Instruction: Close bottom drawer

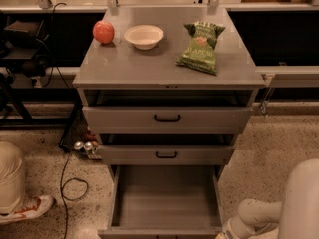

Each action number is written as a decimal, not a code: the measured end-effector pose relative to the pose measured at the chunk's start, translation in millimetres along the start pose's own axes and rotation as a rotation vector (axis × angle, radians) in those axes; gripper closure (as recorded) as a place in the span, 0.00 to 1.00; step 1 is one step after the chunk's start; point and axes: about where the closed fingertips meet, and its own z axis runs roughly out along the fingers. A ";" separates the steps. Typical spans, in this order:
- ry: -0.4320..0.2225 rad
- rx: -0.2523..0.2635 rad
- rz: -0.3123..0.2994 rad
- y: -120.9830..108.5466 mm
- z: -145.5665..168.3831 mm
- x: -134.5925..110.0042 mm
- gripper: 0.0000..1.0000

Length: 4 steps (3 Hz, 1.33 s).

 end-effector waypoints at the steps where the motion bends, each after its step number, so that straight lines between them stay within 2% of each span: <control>1: -0.028 0.003 0.016 -18.5 21.1 2.3 1.00; 2: -0.048 0.005 0.023 -33.9 43.2 1.2 1.00; 4: -0.054 0.007 0.021 -34.5 42.6 -1.5 1.00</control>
Offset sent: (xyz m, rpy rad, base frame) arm 0.0227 -0.0218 -0.0803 0.0207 -0.0570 -0.0564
